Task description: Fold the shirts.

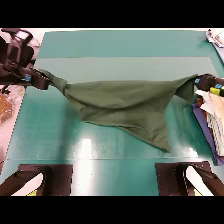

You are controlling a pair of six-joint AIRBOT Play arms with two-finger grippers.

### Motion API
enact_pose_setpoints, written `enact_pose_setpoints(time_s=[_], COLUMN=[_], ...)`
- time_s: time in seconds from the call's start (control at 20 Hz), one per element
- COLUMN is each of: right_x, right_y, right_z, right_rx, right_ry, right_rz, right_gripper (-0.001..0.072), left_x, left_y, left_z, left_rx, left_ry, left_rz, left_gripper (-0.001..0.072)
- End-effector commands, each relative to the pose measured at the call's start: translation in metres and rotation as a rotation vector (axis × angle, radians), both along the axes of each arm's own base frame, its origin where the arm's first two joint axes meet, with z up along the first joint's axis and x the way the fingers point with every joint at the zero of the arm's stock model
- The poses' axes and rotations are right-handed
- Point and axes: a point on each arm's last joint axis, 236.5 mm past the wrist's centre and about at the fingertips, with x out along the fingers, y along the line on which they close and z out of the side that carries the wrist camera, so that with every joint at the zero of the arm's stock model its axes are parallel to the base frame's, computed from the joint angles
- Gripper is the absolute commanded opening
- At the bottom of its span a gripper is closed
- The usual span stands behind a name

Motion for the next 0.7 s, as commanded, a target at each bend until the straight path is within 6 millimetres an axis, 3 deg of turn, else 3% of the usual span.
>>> enact_pose_setpoints(time_s=[0.0,0.2,0.25,0.3,0.35,0.45,0.65], right_x=[0.004,0.005,0.002,-0.001,-0.007,-0.02,-0.067], right_y=[-0.008,-0.002,0.001,0.004,0.005,0.001,-0.038], right_z=[-0.063,-0.117,-0.126,-0.131,-0.133,-0.13,-0.114], right_rx=[0.035,0.112,0.127,0.141,0.157,0.18,0.11], right_ry=[0.113,0.27,0.303,0.329,0.35,0.383,0.473], right_rz=[-0.043,-0.02,-0.004,0.01,0.02,0.024,-0.107], right_gripper=[0.0019,0.0034,0.0217,0.0553,0.0632,0.0632,0.063], left_x=[0.012,0.018,0.021,0.024,0.028,0.03,0.029], left_y=[-0.014,-0.014,-0.013,-0.013,-0.012,-0.011,-0.011], left_z=[-0.042,-0.078,-0.08,-0.078,-0.076,-0.075,-0.075], left_rx=[-0.094,-0.109,-0.109,-0.11,-0.111,-0.11,-0.109], left_ry=[0.021,0.075,0.072,0.058,0.043,0.033,0.035], left_rz=[0.019,0.043,0.047,0.053,0.059,0.062,0.061], left_gripper=[0.0026,0.0026,0.0027,0.0026,0.0026,0.0026,0.0026])
